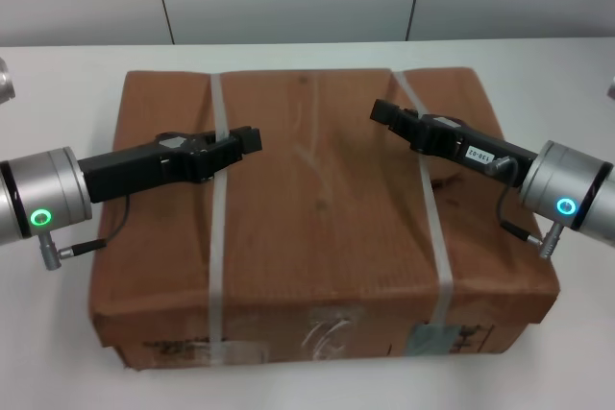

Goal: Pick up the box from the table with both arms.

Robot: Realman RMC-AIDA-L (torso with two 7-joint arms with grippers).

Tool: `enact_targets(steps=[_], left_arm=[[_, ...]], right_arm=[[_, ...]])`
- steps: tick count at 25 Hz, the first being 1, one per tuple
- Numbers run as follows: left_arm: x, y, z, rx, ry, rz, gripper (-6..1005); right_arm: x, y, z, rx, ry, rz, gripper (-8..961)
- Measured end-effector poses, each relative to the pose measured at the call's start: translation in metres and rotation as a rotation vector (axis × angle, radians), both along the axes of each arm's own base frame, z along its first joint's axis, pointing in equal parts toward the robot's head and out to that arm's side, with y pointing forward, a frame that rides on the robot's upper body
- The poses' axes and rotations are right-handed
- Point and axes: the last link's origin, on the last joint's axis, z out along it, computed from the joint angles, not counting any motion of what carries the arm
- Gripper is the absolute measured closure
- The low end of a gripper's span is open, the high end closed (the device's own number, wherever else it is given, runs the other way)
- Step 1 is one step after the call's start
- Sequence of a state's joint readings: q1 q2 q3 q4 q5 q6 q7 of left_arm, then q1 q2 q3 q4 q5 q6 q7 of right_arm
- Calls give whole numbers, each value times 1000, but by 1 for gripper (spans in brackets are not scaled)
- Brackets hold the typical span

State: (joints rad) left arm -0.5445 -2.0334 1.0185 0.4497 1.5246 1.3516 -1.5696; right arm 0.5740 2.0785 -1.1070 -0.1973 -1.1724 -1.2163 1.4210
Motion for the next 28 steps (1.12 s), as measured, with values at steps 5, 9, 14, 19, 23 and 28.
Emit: enact_targets(steps=[5, 9, 14, 19, 23, 28], left_arm=[[1, -1, 0, -4, -7, -6, 858], [1, -1, 1, 1, -10, -6, 857], [0, -1, 2, 5, -11, -3, 857], [-2, -2, 3, 16, -17, 4, 857], [-3, -2, 5, 24, -16, 4, 857], [-4, -2, 6, 26, -15, 5, 857]], right_arm=[[-1, -1, 2, 11, 9, 17, 916], [-1, -2, 2, 11, 11, 18, 916], [-1, -2, 2, 11, 11, 18, 916], [-1, -2, 2, 11, 12, 19, 916], [-1, -3, 2, 8, 13, 16, 916], [-1, -3, 2, 9, 14, 15, 916]])
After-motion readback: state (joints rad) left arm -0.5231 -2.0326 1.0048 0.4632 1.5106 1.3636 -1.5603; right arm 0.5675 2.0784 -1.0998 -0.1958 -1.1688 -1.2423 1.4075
